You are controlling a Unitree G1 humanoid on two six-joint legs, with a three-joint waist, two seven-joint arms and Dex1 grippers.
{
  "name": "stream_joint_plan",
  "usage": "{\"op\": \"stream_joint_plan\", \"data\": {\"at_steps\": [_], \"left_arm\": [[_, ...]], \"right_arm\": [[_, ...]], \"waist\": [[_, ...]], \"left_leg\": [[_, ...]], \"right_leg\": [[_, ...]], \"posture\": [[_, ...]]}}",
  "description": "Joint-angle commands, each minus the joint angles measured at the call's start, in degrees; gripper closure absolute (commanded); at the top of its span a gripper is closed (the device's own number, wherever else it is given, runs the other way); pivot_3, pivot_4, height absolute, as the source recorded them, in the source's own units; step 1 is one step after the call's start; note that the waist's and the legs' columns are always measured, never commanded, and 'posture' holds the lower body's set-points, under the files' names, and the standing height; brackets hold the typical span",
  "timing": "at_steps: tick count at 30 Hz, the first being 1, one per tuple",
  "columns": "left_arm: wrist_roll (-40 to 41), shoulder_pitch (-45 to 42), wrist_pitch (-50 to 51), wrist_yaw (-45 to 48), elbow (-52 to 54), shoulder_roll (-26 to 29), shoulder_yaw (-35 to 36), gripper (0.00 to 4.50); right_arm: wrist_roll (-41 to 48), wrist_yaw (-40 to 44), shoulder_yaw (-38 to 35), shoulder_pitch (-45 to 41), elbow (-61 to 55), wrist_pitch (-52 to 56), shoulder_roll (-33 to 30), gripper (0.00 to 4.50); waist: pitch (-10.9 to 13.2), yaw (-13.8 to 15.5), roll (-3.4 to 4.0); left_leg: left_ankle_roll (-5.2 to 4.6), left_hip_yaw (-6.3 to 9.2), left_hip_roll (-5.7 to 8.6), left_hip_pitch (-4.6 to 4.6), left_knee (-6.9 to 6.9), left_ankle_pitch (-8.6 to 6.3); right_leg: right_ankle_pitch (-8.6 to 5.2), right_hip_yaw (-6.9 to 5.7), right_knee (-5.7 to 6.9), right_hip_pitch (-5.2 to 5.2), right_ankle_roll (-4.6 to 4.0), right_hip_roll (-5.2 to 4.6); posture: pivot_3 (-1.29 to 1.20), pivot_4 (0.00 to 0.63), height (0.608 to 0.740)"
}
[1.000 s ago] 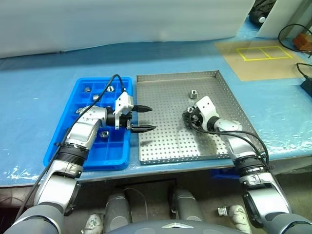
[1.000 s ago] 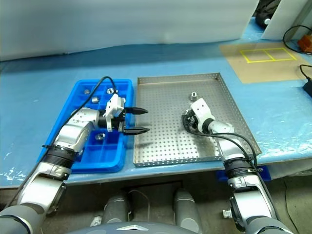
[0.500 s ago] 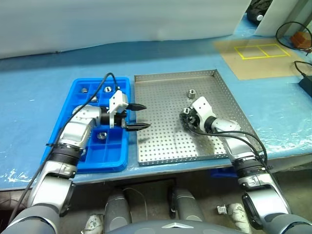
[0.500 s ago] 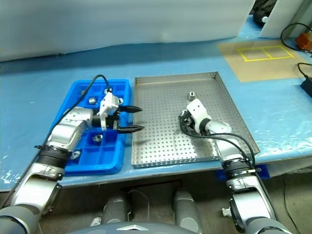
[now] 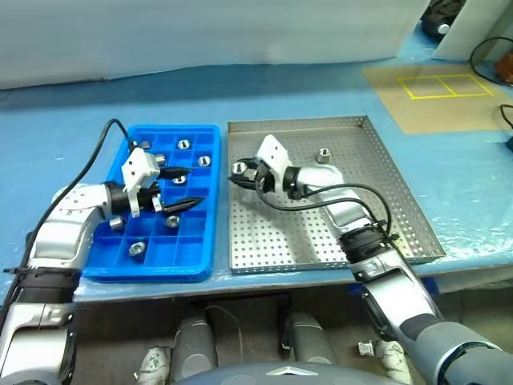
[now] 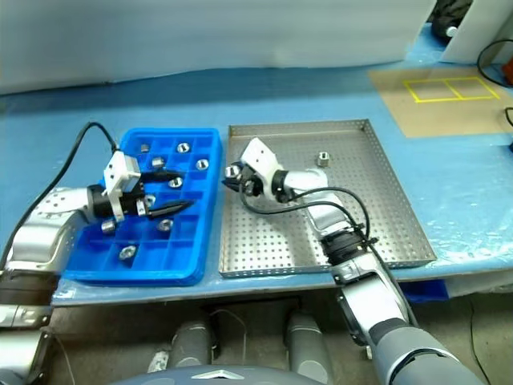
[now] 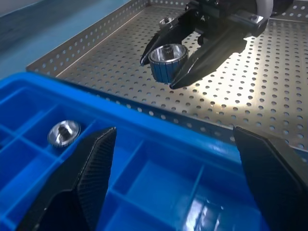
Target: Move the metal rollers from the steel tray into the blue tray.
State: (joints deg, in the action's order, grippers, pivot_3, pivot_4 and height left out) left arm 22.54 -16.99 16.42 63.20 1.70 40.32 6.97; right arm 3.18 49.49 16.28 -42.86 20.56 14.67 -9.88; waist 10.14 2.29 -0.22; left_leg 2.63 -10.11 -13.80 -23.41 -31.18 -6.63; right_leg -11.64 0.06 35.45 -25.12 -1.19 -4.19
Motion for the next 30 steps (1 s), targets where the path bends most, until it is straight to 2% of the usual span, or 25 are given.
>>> {"op": "stream_joint_plan", "data": {"at_steps": [1,10,19,20,21,24,30], "left_arm": [[2.81,4.28,2.67,-2.85,7.80,2.00,5.15,0.40],[6.00,15.15,7.19,-8.63,18.73,2.72,11.17,0.40],[6.92,16.54,7.88,-10.39,20.34,3.17,11.54,0.40],[6.87,16.00,7.74,-10.36,19.96,3.18,11.08,0.40],[6.80,15.42,7.58,-10.27,19.53,3.21,10.58,0.40],[6.52,13.74,7.25,-9.73,18.23,3.23,9.39,0.40],[6.05,10.43,6.37,-8.37,15.39,3.21,7.02,0.40]], "right_arm": [[0.11,2.34,1.81,-2.87,2.09,-4.04,2.50,2.75],[-0.91,5.04,3.00,-6.61,10.99,-9.63,7.01,2.75],[-2.06,4.84,1.86,-8.93,17.04,-13.77,7.90,2.75],[-1.89,4.92,1.63,-8.81,16.84,-13.74,7.71,2.19],[-1.87,4.56,1.37,-8.73,16.65,-13.67,7.57,2.01],[-1.77,3.50,0.53,-8.97,16.31,-12.39,7.46,1.08],[-0.22,2.11,-2.03,-8.91,13.77,-11.15,7.33,1.08]], "waist": [[0.00,0.74,0.00],[0.01,3.62,0.00],[0.00,3.87,0.00],[0.00,3.87,0.00],[0.00,3.85,0.00],[0.00,3.85,0.00],[0.00,3.60,0.00]], "left_leg": [[0.00,0.00,0.00,-0.01,0.00,0.00],[0.02,0.09,0.01,0.01,0.04,0.00],[0.06,0.13,0.02,-0.03,0.08,0.03],[0.06,0.13,0.03,-0.03,0.08,0.03],[0.07,0.13,0.03,-0.06,0.08,0.03],[0.08,0.13,0.03,-0.09,0.08,0.04],[0.12,0.13,0.03,-0.06,0.07,0.06]], "right_leg": [[0.00,0.00,0.00,0.00,0.00,0.00],[-0.02,-0.07,0.09,0.02,0.02,-0.04],[-0.02,-0.07,0.10,-0.04,0.03,-0.03],[-0.02,-0.07,0.10,-0.04,0.03,-0.03],[-0.02,-0.07,0.09,-0.06,0.03,-0.03],[-0.02,-0.07,0.10,-0.09,0.03,-0.03],[-0.02,-0.06,0.16,-0.09,0.03,-0.02]], "posture": [[0.08,0.150,0.740],[0.20,0.150,0.740],[0.20,0.150,0.740],[0.19,0.150,0.740],[0.18,0.150,0.740],[0.16,0.150,0.740],[0.12,0.150,0.740]]}}
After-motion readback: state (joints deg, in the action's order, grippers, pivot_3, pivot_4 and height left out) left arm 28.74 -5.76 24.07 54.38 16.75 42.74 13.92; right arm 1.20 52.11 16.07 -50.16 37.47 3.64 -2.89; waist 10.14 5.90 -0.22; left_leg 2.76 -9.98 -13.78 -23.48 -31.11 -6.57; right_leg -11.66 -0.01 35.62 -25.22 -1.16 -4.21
